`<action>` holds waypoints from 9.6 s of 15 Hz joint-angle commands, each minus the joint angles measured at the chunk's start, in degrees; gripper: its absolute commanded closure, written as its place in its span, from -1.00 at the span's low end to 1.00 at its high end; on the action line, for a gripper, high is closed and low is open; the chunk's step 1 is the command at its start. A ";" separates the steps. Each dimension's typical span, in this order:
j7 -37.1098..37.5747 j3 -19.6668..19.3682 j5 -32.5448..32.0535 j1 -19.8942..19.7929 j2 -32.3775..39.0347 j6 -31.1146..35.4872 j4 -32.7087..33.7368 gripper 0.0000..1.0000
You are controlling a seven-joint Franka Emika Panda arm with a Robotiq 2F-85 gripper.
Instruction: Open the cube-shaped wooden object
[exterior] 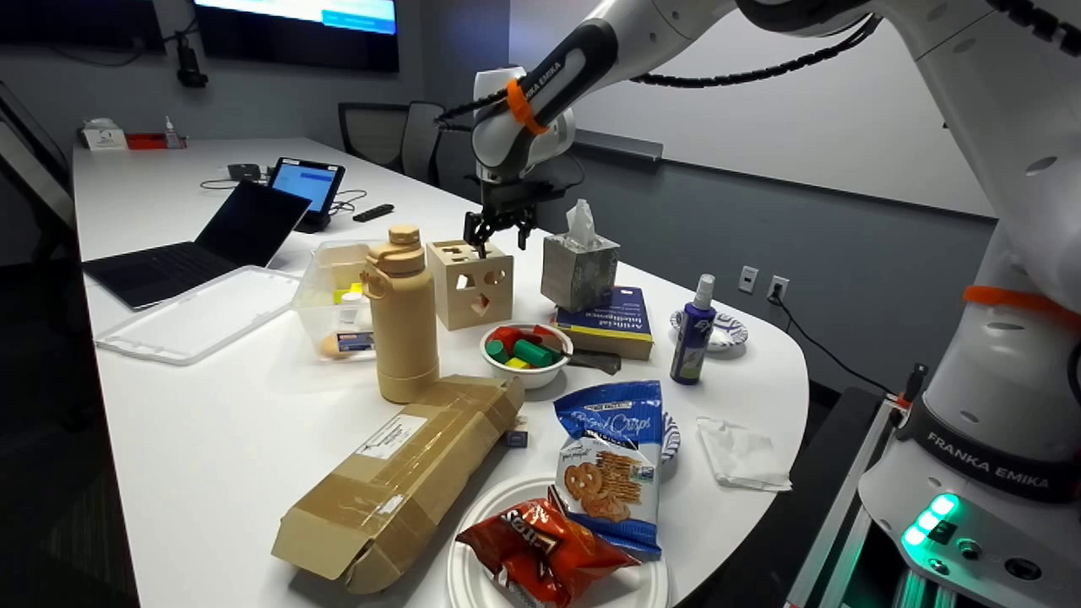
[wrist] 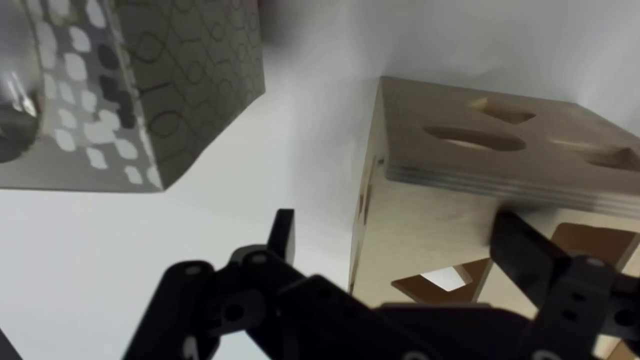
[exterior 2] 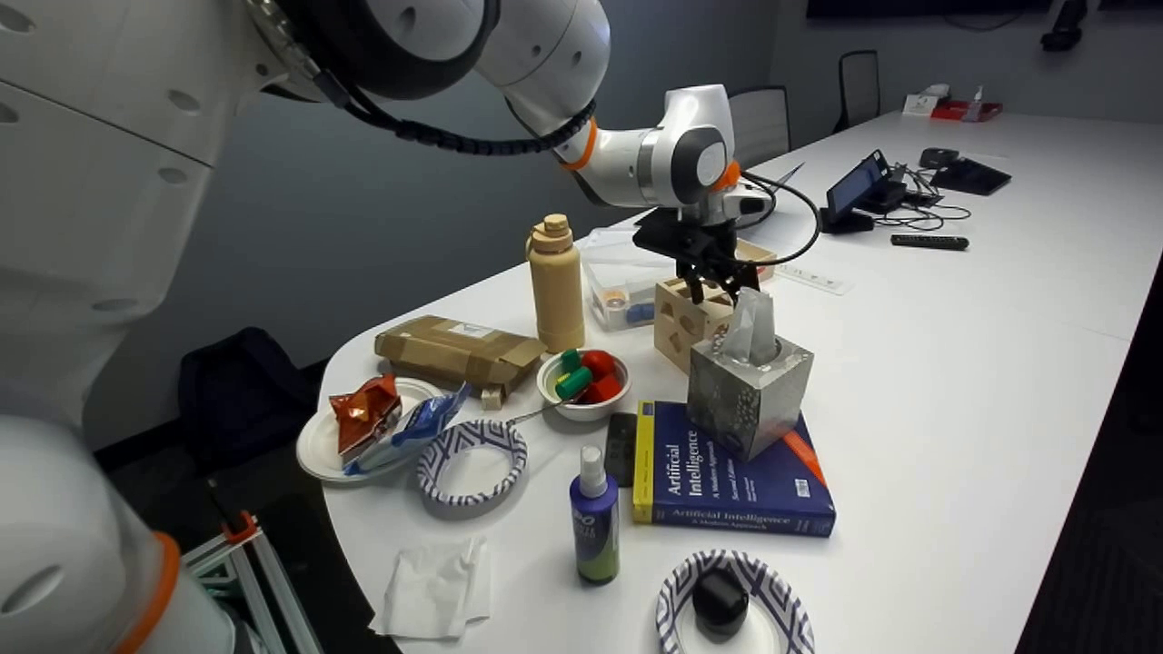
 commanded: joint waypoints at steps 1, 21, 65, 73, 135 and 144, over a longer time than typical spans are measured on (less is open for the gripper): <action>2.85 -1.97 -3.37 1.26 1.06 -1.73 1.12 -1.00; 4.05 0.56 3.92 -2.11 4.58 -2.03 7.45 -1.00; 12.80 -8.36 -7.89 2.09 9.06 -2.51 11.63 -1.00; 11.43 -7.10 -6.84 1.60 7.73 -3.53 11.68 -1.00; 13.74 -8.39 -7.63 3.49 14.22 -3.60 21.40 -1.00; 14.05 -9.83 -8.39 3.41 14.36 -3.71 21.13 -1.00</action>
